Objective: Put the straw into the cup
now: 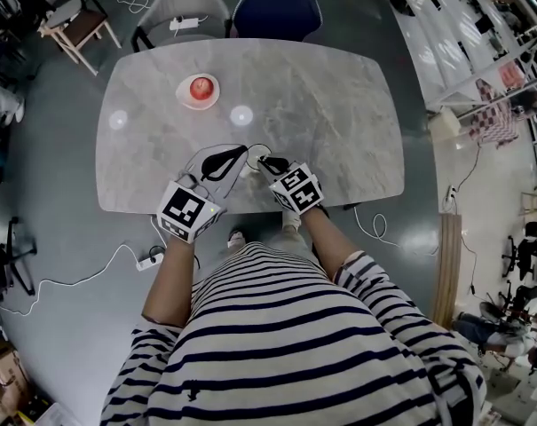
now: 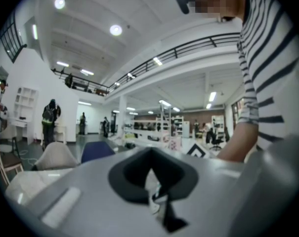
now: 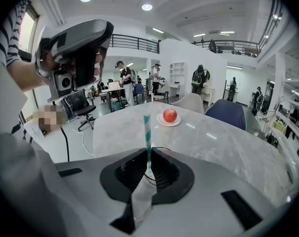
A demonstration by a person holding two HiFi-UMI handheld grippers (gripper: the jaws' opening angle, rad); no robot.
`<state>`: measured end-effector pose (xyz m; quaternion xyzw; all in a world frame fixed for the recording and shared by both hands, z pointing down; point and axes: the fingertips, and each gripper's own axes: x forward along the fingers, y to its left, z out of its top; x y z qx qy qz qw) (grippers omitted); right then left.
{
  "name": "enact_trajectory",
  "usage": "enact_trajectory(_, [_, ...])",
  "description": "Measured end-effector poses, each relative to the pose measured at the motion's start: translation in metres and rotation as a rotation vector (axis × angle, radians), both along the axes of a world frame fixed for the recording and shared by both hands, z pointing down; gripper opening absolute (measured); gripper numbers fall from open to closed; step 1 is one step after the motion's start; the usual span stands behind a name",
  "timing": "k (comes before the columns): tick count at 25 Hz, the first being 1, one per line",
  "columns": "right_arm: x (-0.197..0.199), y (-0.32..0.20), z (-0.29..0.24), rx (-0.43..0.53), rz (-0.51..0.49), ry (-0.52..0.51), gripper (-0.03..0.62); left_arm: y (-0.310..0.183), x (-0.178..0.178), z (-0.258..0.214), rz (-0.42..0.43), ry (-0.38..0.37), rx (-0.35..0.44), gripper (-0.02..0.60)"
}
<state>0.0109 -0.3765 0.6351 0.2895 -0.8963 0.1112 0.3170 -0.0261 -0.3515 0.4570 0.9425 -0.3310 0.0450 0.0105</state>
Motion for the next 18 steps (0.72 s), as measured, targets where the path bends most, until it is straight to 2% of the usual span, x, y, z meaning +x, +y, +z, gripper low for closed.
enact_trajectory(15, [-0.0074,0.0041,0.0042,0.001,-0.041,0.024,0.028,0.0022,-0.0016,0.0006,0.005,0.002,0.001,0.006])
enact_trajectory(17, [-0.0079,0.0034,0.0034,-0.003,-0.033,0.017,0.055,0.0026,-0.002,0.001,0.007,0.001,0.001,0.006])
enact_trajectory(18, [-0.0077,0.0027,0.0026,-0.004,-0.027,0.016,0.097,0.003,-0.0022,0.0006,0.008,0.001,0.001,0.006])
